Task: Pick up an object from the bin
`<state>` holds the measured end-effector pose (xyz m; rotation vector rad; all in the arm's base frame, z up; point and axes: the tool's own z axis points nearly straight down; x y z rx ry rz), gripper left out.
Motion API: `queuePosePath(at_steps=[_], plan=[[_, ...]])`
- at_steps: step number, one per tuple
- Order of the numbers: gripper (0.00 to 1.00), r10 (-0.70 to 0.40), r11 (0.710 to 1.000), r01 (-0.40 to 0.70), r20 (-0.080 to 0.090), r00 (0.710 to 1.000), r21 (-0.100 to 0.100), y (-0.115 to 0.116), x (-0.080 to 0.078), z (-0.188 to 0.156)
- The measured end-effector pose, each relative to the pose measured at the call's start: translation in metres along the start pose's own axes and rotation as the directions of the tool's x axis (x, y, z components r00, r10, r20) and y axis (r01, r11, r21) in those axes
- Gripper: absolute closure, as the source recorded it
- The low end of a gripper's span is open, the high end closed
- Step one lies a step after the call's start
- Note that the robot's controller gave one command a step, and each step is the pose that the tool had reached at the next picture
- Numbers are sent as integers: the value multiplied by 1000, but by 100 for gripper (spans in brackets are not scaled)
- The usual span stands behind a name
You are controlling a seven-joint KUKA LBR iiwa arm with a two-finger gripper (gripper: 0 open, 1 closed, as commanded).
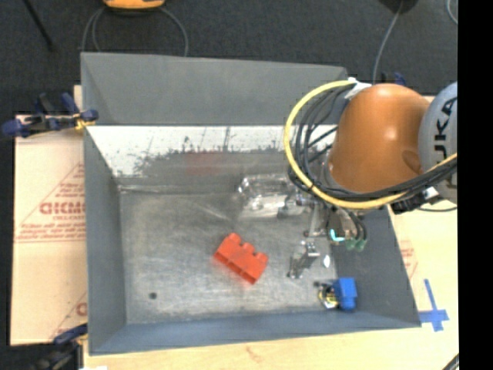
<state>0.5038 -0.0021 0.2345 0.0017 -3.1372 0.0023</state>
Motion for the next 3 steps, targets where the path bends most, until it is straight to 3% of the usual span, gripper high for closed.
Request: queuePosePath(at_steps=[1,2,3], plan=[[0,-30,1000,30,5,1000,0,20,-71,101],[0,-84,996,84,15,996,0,34,-39,11],[0,-212,977,212,0,977,0,51,-42,150]])
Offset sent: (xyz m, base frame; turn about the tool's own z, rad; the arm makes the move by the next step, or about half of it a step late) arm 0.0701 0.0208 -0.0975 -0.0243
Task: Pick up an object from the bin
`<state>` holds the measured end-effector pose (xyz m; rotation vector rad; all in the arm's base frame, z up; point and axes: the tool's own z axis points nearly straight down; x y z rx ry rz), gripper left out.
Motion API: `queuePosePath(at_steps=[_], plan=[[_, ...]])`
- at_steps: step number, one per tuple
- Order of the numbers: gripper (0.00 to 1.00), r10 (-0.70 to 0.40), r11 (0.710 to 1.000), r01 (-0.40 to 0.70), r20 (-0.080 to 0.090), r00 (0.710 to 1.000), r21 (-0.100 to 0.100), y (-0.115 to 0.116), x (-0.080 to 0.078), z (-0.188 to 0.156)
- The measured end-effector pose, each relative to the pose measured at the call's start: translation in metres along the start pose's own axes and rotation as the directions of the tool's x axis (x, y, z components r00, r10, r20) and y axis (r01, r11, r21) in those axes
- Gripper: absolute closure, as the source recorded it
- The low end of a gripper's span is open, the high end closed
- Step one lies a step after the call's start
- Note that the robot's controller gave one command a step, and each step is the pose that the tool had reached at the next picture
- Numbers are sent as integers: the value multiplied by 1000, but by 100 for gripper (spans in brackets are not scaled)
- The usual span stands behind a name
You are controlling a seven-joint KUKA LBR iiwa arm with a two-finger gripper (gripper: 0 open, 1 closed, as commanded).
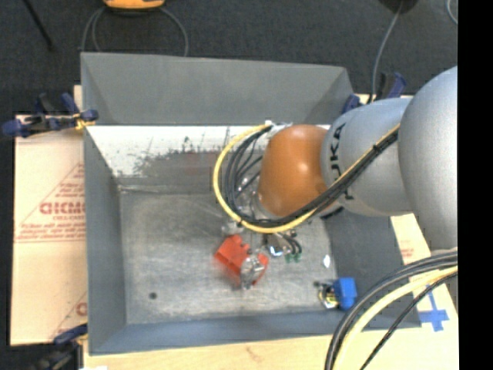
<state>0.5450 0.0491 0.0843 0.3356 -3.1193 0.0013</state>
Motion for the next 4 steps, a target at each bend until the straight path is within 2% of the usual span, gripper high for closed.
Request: queuePosePath(at_steps=[1,2,3,4], plan=[[100,2,1000,-2,8,1000,0,0,-2,-5],[0,3,1000,-3,8,1000,0,0,-2,-5],[0,-10,1000,10,21,1000,-1,-49,25,10],[100,-12,1000,12,31,999,2,-49,21,8]])
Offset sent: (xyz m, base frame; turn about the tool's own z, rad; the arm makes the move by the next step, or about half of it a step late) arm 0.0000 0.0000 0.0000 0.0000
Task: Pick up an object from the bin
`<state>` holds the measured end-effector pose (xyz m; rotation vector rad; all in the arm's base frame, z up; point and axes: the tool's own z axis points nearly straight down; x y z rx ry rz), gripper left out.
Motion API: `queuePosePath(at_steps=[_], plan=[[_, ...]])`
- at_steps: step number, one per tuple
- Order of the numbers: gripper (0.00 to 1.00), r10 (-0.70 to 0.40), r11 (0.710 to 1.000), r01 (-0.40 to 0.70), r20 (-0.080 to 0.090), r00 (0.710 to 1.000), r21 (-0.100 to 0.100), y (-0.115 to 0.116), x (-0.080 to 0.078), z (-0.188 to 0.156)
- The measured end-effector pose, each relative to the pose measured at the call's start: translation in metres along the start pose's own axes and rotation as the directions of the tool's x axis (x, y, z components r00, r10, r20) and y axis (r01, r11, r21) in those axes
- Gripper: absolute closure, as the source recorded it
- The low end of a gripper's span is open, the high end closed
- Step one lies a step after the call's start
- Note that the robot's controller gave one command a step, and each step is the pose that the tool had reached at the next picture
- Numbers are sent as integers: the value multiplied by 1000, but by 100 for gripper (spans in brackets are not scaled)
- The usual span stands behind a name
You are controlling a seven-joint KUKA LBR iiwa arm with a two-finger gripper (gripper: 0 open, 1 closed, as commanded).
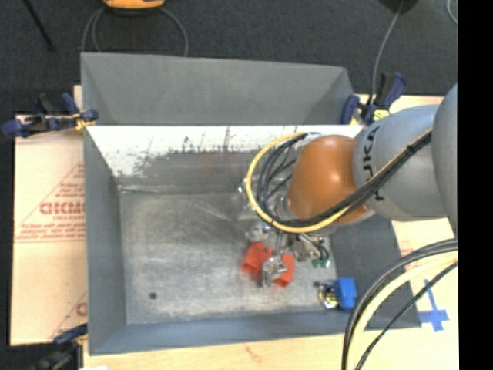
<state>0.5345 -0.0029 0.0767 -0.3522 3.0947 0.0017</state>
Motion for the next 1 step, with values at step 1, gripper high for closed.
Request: queuePosePath(at_steps=[1], plan=[[100,29,1000,-29,-16,999,4,-38,6,-112]])
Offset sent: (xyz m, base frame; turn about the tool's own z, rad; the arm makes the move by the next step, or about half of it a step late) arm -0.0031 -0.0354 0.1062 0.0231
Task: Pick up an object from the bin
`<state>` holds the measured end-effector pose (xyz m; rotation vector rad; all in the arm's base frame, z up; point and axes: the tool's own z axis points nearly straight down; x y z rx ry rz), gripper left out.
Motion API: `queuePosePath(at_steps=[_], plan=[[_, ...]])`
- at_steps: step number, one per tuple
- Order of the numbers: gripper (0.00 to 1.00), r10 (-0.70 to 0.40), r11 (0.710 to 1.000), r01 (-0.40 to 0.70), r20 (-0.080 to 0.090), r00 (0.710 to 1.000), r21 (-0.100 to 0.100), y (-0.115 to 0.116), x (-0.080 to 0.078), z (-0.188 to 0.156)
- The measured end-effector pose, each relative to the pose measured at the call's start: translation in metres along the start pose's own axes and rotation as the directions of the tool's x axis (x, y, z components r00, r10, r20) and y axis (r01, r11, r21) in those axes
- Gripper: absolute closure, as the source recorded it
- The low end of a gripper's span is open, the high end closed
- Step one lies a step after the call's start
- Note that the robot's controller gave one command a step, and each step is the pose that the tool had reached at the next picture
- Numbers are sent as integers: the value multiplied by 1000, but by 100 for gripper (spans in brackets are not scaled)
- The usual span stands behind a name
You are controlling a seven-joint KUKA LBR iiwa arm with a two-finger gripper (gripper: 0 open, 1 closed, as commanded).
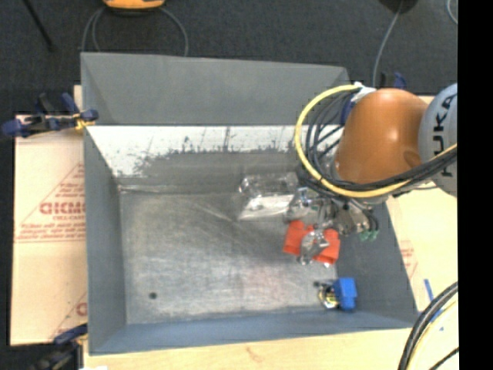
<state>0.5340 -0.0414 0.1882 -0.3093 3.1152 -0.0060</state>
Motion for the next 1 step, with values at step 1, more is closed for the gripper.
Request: queuePosePath(at_steps=[1], plan=[[100,-373,928,373,-1,928,-4,21,-11,-99]])
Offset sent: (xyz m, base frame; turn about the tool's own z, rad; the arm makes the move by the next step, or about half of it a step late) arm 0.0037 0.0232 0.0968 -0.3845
